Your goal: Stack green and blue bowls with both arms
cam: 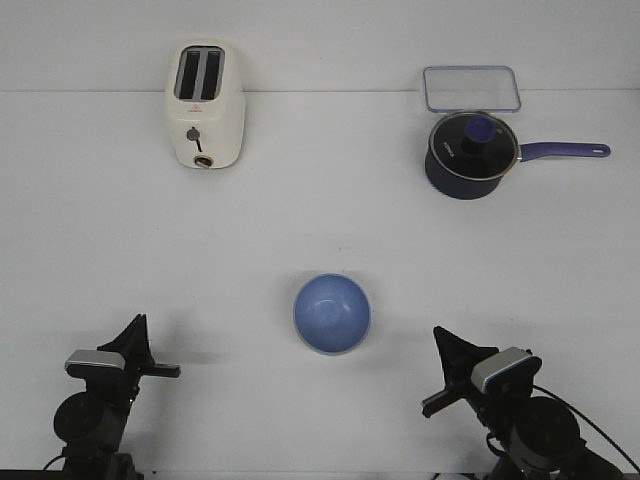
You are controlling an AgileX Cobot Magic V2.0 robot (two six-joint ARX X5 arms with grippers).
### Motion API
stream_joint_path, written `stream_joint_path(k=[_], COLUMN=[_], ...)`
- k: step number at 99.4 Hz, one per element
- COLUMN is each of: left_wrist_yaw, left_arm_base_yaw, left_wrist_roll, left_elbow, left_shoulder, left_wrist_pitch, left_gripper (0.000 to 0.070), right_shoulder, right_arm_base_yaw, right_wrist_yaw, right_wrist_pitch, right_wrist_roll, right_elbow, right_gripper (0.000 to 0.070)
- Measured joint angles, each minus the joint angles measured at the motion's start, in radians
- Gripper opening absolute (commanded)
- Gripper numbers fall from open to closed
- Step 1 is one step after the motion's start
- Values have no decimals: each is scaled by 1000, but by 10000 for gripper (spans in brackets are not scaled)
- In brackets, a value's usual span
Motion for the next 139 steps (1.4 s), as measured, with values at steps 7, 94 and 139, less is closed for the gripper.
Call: stream_joint_path(k=[7, 94, 139], left_wrist_yaw=[0, 0, 0], left_arm_base_yaw=[0, 0, 0], left_wrist_roll=[0, -2, -2], left_elbow=[0, 0, 0], left_shoulder=[0, 0, 0], left_wrist_pitch=[0, 0, 0], left_gripper=[15, 15, 15], right_shoulder=[0, -232, -294], right_arm_base_yaw=[0, -785, -819], right_wrist_yaw=[0, -254, -258], right_wrist_pitch=[0, 452, 412], right_wrist_roll=[0, -233, -249], right_elbow=[0, -509, -517], right_gripper=[9, 9, 9])
